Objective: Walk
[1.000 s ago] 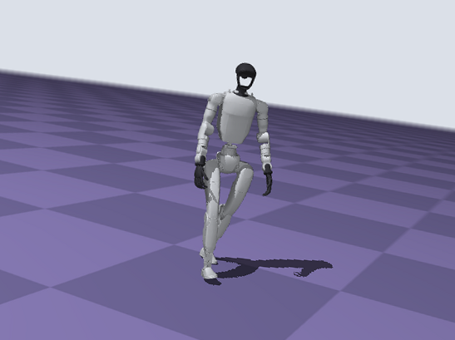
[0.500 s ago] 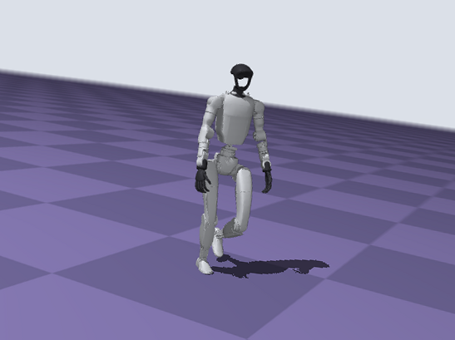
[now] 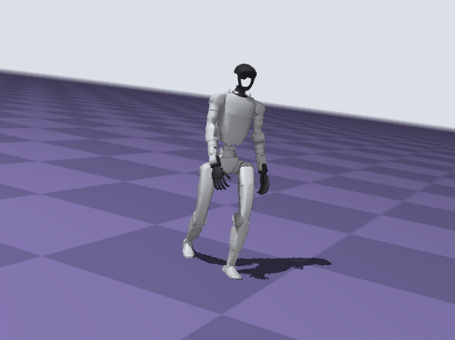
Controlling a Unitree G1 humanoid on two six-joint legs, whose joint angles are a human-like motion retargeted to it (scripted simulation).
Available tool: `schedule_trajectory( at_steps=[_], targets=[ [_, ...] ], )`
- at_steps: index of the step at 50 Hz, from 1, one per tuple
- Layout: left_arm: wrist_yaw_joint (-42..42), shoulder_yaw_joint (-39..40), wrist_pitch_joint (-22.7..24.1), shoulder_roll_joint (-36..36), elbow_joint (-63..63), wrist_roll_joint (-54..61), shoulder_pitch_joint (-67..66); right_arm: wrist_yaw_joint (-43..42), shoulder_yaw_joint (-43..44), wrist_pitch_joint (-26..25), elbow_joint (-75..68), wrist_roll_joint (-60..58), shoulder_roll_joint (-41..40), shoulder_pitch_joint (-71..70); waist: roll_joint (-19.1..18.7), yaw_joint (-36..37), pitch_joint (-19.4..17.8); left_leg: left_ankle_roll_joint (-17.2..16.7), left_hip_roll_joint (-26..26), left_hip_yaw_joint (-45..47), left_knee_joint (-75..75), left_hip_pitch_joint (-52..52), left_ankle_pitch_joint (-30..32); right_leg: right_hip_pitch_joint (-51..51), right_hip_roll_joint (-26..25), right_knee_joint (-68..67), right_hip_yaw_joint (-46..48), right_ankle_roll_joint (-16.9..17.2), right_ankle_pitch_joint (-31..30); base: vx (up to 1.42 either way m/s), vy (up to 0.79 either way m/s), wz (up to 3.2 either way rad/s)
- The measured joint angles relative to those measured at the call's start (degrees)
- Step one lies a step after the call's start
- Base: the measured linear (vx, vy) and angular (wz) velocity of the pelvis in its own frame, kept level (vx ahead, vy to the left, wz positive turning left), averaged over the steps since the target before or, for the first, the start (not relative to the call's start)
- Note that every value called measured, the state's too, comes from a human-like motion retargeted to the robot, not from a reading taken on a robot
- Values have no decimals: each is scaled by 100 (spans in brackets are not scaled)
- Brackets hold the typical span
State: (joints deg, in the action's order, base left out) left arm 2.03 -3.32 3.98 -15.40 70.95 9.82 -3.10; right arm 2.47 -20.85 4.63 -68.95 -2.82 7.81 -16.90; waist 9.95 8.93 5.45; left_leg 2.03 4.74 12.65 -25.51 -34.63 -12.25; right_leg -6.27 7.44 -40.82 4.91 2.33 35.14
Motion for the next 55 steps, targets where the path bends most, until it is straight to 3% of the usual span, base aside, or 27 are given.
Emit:
schedule_trajectory(
  at_steps=[2, 5, 8, 10, 13, 15, 17, 19, 27, 32, 37, 42, 45, 51, 55],
  targets=[
    [-4, 81, 26, -13, 37, 150, -66, 44, 38, -15, -46, 78, 26, 52, 178, -55, 50, 141, 217, 88, -25, 182, -33, -59, 318, -520, -58, 197, -429, 57, 19, -28],
    [-4, 187, 88, -46, 38, 379, -82, 139, 118, -38, -146, 237, 99, 73, 501, -168, -5, 409, 737, 258, 553, 840, -14, -319, 1053, -1713, -154, 508, -1820, 52, 20, -19],
    [-95, 206, 138, -64, -78, 455, -81, 147, 193, -55, -219, 363, 174, 164, 692, -420, 1, 611, 1151, 312, 642, 1231, -261, -820, 1553, -2929, -341, 567, -2643, 50, 19, -1],
    [-182, 193, 145, -121, -159, 466, 3, 119, 244, -59, -259, 439, 216, 182, 742, -570, -26, 669, 1356, 294, 846, 1573, -368, -1211, 1802, -3547, -424, 419, -2571, 49, 18, -18],
    [-328, 117, 133, -237, -249, 421, 229, 25, 298, -45, -297, 514, 258, 231, 718, -789, -82, 656, 1537, 172, 1262, 2157, -469, -1802, 2006, -3922, -388, 122, -1780, 48, 15, -24],
    [-420, 85, 91, -351, -246, 360, 573, -22, 346, -37, -311, 531, 295, 167, 478, -821, -241, 594, 1430, -5, 2029, 2879, -356, -2095, 1766, -3705, -229, -49, -1332, 48, 13, -42],
    [-498, 7, 118, -394, -333, 282, 686, -83, 352, -27, -311, 515, 295, 320, 503, -987, -280, 554, 1531, -105, 2114, 3200, -443, -2431, 1795, -3352, -176, -85, -966, 46, 8, -1],
    [-565, -26, 139, -490, -410, 205, 909, -127, 397, -36, -322, 498, 272, 397, 340, -1094, -370, 497, 1413, -262, 2378, 3607, -490, -2645, 1506, -2704, -23, -58, -870, 48, 7, -3],
    [-631, -230, 367, -609, -697, -148, 1342, -165, 625, -110, -658, 494, 184, 775, -159, -1191, -419, 327, 970, -609, 2799, 4354, -665, -3073, 204, 838, 110, 507, -1767, 47, 1, -8],
    [-567, -312, 389, -473, -633, -327, 1231, -140, 772, -159, -827, 461, 166, 991, -167, -1181, -272, 273, 946, -769, 2608, 4568, -752, -3274, -9, 1401, -107, 647, -2114, 51, -5, -5],
    [-378, -352, 289, -190, -219, -395, 827, -125, 905, -193, -958, 380, 232, 1109, -323, -1137, -204, 109, 705, -990, 1432, 4626, -764, -3027, -201, 721, -162, 460, -2391, 58, -9, -8],
    [-165, -487, 181, 28, 235, -543, 215, -211, 872, -159, -842, 306, 363, 1187, -716, -1058, -283, -500, 279, -1236, -1594, 3812, -416, -2505, -697, 66, -73, 30, -1995, 55, -10, -23],
    [-74, -601, 126, 78, 312, -670, -80, -313, 851, -133, -664, 267, 466, 1164, -1044, -969, -266, -606, -344, -1047, -3507, 2997, -250, -2228, -1081, -17, 86, -248, -1657, 51, -8, -20],
    [-111, -714, 40, 51, 138, -708, -239, -564, 794, -131, -431, 200, 608, 786, -1198, -606, -231, 37, -1314, -685, -4958, 1378, -1435, -1510, -1504, 426, 58, -400, -1208, 53, -5, -33],
    [-143, -621, 22, 54, 53, -572, -193, -571, 745, -121, -272, 267, 556, 453, -990, -431, -293, 210, -1225, -514, -3965, 663, -1977, -902, -1457, 796, -196, -323, -953, 57, -1, -37]
  ],
)
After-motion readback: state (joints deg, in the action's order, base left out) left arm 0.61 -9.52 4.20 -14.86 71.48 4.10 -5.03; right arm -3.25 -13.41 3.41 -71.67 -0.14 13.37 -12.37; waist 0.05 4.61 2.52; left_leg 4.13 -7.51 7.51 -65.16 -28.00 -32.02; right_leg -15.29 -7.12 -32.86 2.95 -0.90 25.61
